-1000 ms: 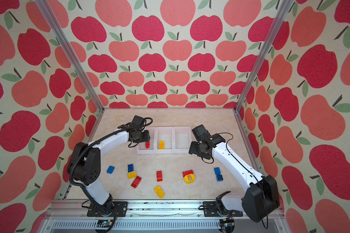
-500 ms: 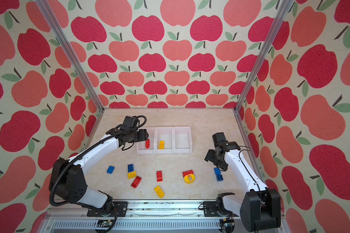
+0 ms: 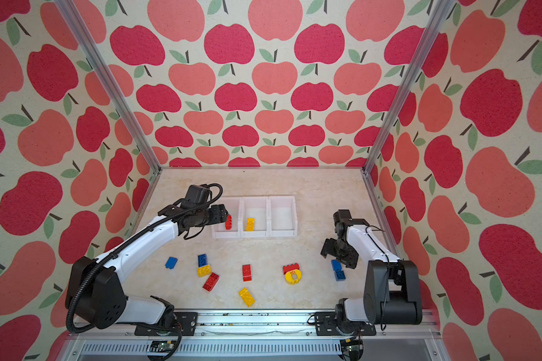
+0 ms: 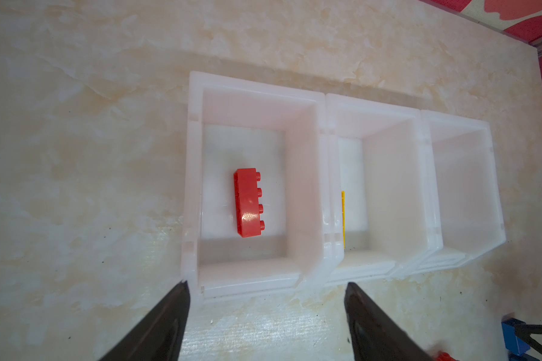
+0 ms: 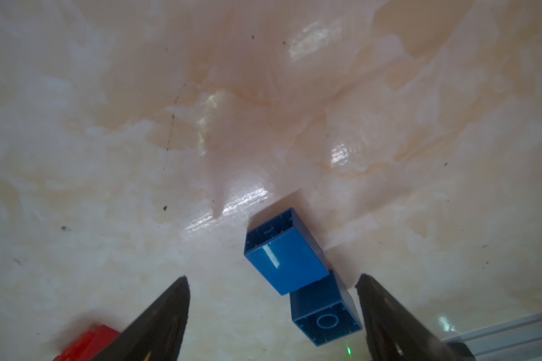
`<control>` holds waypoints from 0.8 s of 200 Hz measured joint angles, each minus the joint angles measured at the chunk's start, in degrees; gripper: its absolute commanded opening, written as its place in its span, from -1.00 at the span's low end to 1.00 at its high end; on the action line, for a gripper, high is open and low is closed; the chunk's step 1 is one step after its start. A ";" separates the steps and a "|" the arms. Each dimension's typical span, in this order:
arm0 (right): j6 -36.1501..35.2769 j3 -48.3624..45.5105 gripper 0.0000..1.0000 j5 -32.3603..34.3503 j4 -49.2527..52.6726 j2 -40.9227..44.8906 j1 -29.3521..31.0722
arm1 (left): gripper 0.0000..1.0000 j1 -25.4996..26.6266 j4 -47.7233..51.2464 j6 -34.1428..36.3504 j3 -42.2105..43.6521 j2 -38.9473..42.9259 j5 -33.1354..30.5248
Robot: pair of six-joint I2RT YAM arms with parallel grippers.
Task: Sort the legos into containers by color
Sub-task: 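Move the right gripper toward the two blue bricks while the left gripper lifts away, then lower the right gripper and grasp the upper blue brick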
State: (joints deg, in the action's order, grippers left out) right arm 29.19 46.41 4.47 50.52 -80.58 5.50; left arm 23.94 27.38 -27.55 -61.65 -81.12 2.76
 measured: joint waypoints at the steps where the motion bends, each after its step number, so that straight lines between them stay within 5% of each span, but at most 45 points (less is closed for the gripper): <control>1: -0.09 -0.02 0.74 -0.02 -0.15 -0.09 -0.02 | 0.61 0.00 0.02 0.00 0.00 0.00 0.00; 101: -1.01 -1.79 0.63 -2.71 -7.26 -4.63 -0.26 | 0.62 -0.83 0.02 0.02 0.24 0.24 0.02; 160: 1.07 -3.48 0.36 -1.20 -7.67 -3.21 2.03 | 0.62 -1.05 -0.02 -0.02 1.73 2.71 0.00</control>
State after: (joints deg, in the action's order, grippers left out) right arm 30.26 42.94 3.27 42.85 -83.79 7.53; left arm 22.90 27.35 -27.57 -59.92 -78.41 2.76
